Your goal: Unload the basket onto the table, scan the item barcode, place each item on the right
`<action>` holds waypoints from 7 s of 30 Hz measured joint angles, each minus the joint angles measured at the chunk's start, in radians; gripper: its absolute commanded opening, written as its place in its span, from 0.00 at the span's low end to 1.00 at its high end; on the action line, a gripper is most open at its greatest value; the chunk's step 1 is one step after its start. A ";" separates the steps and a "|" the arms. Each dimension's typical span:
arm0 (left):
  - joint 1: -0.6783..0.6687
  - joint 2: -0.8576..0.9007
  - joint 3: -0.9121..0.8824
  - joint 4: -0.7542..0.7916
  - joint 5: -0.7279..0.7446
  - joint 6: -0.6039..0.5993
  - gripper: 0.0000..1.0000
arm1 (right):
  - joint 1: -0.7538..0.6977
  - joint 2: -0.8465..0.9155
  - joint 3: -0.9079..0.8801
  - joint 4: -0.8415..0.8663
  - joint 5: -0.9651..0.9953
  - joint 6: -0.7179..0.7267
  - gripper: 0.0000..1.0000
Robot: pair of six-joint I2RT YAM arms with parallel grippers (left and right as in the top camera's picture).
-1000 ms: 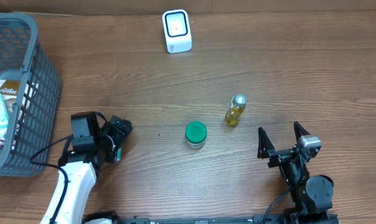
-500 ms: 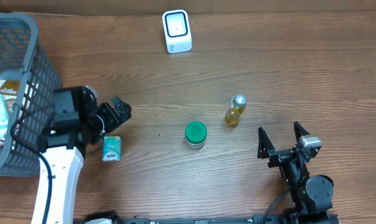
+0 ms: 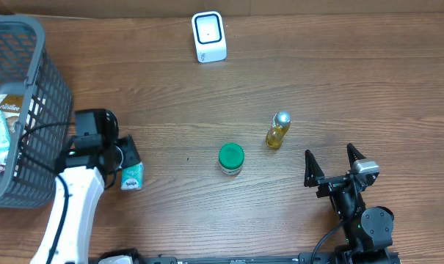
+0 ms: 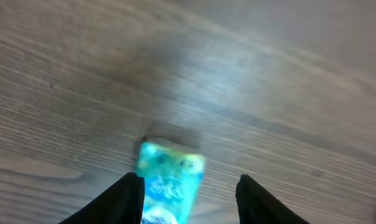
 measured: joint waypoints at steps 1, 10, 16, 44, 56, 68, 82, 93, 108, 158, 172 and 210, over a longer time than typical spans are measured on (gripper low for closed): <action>0.000 0.024 -0.024 0.019 -0.011 0.008 0.67 | 0.000 0.000 0.000 0.000 0.000 0.000 1.00; 0.000 0.175 -0.065 0.058 -0.056 0.021 0.61 | 0.000 0.000 0.000 0.000 0.000 -0.001 1.00; 0.000 0.195 -0.065 0.060 0.030 0.043 0.56 | 0.000 0.000 0.000 0.000 0.000 0.000 1.00; -0.217 0.198 -0.037 0.114 0.373 0.037 0.56 | 0.000 0.000 0.000 0.000 0.000 -0.001 1.00; -0.216 0.206 0.192 -0.095 -0.051 -0.016 0.07 | 0.000 0.000 0.000 0.000 0.000 0.000 1.00; -0.216 0.433 0.172 -0.169 -0.108 -0.048 0.08 | 0.000 0.000 0.000 0.000 0.000 0.000 1.00; -0.216 0.494 0.175 -0.254 0.089 0.038 0.04 | 0.000 0.000 0.000 0.000 0.000 -0.001 1.00; -0.212 0.495 0.467 -0.427 0.063 0.051 0.20 | 0.000 0.000 0.000 0.000 0.000 -0.001 1.00; -0.210 0.496 0.476 -0.416 0.248 0.140 0.76 | 0.000 0.000 0.000 0.000 0.000 0.000 1.00; -0.256 0.246 0.028 -0.106 0.077 -0.053 0.34 | 0.000 0.000 0.000 0.000 0.000 0.000 1.00; -0.256 0.246 -0.012 -0.058 0.095 -0.053 0.31 | 0.000 0.000 0.000 0.000 0.000 -0.001 1.00; -0.353 0.248 0.298 -0.374 -0.208 -0.205 0.04 | 0.000 0.000 0.000 0.000 0.000 0.000 1.00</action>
